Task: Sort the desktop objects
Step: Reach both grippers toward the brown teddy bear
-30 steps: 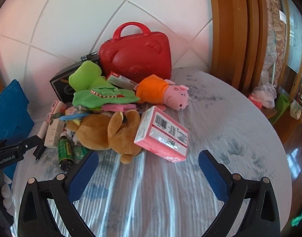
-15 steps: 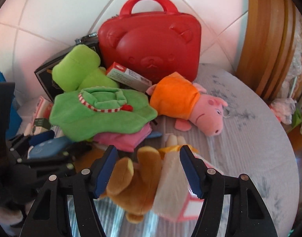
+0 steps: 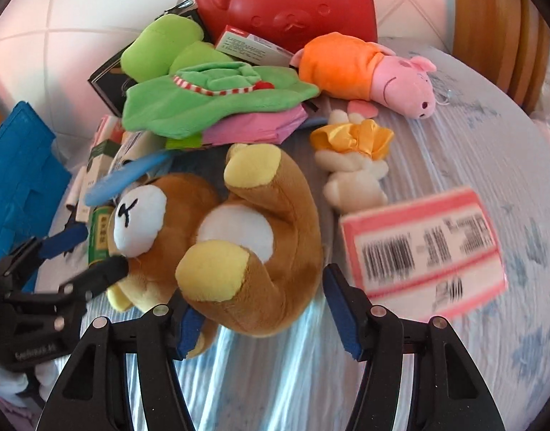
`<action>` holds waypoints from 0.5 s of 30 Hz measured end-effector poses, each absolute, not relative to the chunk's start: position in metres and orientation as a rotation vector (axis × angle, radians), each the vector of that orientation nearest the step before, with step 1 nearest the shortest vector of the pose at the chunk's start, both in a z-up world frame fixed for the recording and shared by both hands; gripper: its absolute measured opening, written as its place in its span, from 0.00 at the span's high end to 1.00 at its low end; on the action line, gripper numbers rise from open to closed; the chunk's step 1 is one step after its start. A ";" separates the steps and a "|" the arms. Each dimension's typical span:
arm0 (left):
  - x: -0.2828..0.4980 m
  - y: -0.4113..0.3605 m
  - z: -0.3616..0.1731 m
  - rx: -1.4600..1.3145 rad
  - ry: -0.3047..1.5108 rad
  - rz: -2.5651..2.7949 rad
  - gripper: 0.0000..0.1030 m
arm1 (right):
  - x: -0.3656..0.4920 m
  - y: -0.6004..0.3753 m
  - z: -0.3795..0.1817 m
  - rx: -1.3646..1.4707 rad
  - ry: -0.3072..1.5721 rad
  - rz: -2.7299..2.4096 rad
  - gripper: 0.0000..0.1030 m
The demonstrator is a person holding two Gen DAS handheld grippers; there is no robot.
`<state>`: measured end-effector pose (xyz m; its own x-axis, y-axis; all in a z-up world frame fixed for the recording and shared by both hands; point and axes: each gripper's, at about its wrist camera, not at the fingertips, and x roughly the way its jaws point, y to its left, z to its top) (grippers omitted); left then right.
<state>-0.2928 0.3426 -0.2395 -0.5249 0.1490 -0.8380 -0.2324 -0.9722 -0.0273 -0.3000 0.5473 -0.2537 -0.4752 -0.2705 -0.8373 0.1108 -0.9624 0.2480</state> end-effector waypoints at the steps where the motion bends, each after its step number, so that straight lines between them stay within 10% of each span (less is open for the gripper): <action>1: -0.289 0.345 -0.240 -1.387 0.137 2.561 0.15 | -0.298 0.545 -0.252 1.466 -0.221 -2.517 0.41; 15: -0.317 0.366 -0.269 -1.466 0.123 2.488 0.04 | -0.317 0.546 -0.248 1.441 -0.208 -2.585 0.27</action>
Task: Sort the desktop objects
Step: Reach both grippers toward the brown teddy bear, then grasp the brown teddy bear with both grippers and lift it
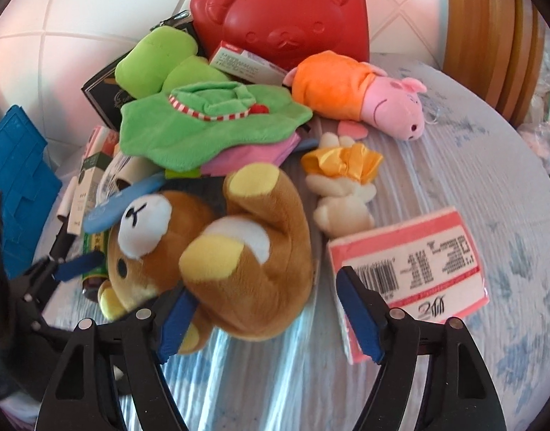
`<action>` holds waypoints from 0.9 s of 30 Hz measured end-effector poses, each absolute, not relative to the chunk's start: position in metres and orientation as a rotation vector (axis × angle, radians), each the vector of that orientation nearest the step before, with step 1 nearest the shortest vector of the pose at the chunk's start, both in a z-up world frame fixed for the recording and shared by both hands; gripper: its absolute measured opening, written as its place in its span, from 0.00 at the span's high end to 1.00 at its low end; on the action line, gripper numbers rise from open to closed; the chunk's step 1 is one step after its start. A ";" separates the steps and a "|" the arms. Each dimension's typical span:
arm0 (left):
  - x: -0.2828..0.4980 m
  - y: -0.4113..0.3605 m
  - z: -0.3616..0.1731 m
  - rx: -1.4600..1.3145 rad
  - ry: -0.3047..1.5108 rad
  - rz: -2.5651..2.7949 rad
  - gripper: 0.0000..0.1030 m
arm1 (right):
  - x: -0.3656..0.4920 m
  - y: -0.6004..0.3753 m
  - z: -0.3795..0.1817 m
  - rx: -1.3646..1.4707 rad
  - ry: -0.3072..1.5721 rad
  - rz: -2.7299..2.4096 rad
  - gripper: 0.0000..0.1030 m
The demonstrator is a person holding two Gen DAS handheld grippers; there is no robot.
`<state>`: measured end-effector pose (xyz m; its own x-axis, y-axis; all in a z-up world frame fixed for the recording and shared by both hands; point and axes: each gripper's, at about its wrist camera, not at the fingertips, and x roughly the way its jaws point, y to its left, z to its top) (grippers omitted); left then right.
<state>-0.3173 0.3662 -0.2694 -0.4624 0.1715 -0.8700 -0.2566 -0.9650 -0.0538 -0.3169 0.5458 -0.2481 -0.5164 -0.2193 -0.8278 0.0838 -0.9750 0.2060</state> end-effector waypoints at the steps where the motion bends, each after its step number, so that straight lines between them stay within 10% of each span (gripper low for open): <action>1: -0.318 0.369 -0.272 -1.463 0.131 2.489 0.04 | -0.319 0.545 -0.250 1.447 -0.201 -2.581 0.31; 10: -0.309 0.371 -0.263 -1.382 0.158 2.531 0.20 | -0.304 0.533 -0.243 1.320 -0.132 -2.585 0.69; 16: -0.287 0.366 -0.227 -1.265 0.151 2.591 0.28 | -0.290 0.530 -0.214 1.218 -0.105 -2.608 0.76; 19: -0.272 0.364 -0.205 -1.197 0.145 2.616 0.62 | -0.278 0.526 -0.195 1.151 -0.103 -2.605 0.76; 27: -0.246 0.339 -0.185 -1.246 0.125 2.654 0.53 | -0.249 0.510 -0.173 1.110 -0.067 -2.592 0.77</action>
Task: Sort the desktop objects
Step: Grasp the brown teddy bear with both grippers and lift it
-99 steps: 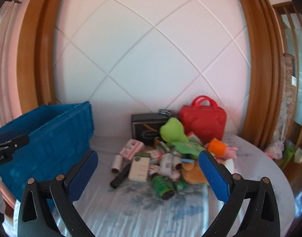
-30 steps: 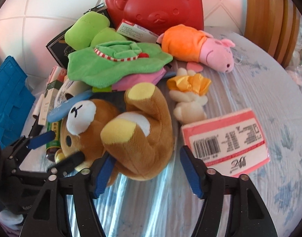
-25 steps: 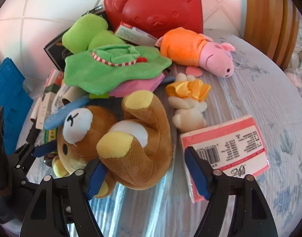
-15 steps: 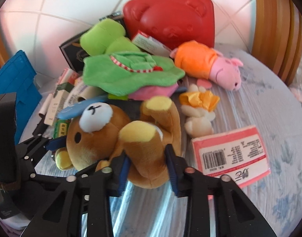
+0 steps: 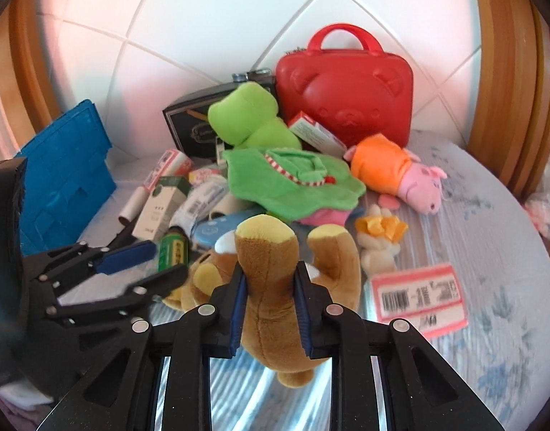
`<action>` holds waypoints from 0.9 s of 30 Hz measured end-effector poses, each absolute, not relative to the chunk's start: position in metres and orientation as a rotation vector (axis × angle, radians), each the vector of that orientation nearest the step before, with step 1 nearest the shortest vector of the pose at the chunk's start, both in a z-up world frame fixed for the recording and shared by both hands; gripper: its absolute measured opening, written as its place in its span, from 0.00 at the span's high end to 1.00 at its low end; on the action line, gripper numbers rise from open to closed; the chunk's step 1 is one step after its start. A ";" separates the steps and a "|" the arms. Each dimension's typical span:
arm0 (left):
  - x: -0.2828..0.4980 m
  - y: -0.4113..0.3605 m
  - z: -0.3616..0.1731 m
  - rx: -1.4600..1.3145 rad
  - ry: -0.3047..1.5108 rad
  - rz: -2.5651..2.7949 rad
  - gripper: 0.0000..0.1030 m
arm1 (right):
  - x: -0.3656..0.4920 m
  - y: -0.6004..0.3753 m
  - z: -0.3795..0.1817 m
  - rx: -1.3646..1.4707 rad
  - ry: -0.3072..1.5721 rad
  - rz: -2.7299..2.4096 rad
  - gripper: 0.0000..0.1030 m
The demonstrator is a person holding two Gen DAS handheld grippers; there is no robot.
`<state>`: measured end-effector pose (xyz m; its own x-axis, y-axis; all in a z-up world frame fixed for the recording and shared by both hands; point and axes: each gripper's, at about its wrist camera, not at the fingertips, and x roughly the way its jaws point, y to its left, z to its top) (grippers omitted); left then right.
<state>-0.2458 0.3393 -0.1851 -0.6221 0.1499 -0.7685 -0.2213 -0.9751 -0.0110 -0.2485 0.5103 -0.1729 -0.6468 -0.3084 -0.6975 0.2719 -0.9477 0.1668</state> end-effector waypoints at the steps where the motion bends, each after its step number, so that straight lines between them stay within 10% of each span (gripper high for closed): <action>1: -0.242 0.338 -0.190 -1.265 0.121 2.635 0.51 | -0.245 0.514 -0.178 1.132 -0.068 -2.593 0.77; 10: -0.241 0.369 -0.205 -1.330 0.144 2.516 0.47 | -0.214 0.558 -0.233 1.343 -0.150 -2.591 0.72; 14: -0.260 0.390 -0.218 -1.340 0.194 2.471 0.11 | -0.214 0.566 -0.235 1.350 -0.177 -2.632 0.48; 16: -0.270 0.400 -0.241 -1.425 0.284 2.420 0.10 | -0.215 0.571 -0.237 1.363 -0.223 -2.644 0.29; 27: -0.274 0.395 -0.273 -1.431 0.205 2.311 0.00 | -0.242 0.574 -0.261 1.493 -0.380 -2.639 0.05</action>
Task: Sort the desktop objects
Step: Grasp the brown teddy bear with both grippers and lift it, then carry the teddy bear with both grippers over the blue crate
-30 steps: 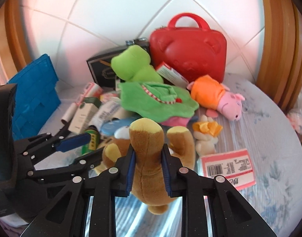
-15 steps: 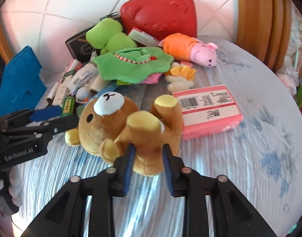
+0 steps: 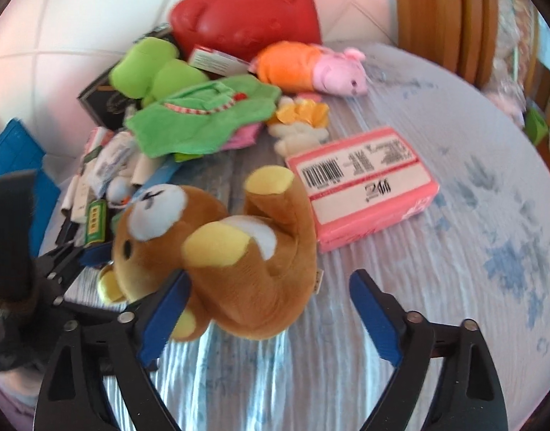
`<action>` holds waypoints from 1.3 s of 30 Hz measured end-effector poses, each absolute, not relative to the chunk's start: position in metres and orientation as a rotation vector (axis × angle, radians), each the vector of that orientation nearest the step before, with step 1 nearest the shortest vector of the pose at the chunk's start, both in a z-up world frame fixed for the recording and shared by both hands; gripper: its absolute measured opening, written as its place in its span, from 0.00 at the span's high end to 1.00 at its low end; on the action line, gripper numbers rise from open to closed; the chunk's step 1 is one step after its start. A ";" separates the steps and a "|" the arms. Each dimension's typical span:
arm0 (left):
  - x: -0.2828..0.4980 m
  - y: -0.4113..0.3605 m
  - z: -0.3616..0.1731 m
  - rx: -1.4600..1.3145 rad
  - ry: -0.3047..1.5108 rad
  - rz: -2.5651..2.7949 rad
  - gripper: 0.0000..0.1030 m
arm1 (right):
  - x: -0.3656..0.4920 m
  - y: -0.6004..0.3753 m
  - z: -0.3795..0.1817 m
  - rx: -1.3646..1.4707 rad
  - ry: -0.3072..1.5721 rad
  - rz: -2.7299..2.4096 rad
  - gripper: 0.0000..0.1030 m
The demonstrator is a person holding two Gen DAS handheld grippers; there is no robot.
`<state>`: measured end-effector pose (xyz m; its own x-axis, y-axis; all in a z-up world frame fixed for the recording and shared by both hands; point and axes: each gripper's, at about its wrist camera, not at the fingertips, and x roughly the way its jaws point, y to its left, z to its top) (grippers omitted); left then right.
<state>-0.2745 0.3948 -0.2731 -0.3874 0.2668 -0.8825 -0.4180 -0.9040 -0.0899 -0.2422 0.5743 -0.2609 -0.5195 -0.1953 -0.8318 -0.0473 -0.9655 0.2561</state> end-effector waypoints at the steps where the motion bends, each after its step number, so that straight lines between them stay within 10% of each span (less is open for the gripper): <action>1: -0.275 0.395 -0.274 -1.423 0.197 2.307 0.00 | -0.246 0.577 -0.266 1.514 -0.415 -2.625 0.03; 6: -0.276 0.395 -0.277 -1.414 0.187 2.287 0.00 | -0.258 0.587 -0.291 1.591 -0.576 -2.530 0.01; 9: -0.275 0.395 -0.277 -1.414 0.201 2.284 0.09 | -0.261 0.582 -0.295 1.575 -0.563 -2.486 0.23; 16: -0.262 0.388 -0.258 -1.353 0.172 2.340 0.14 | -0.250 0.572 -0.275 1.494 -0.495 -2.499 0.28; 39: -0.210 0.243 -0.059 -0.861 0.115 2.824 0.13 | -0.237 0.435 -0.069 0.867 -0.116 -2.552 0.33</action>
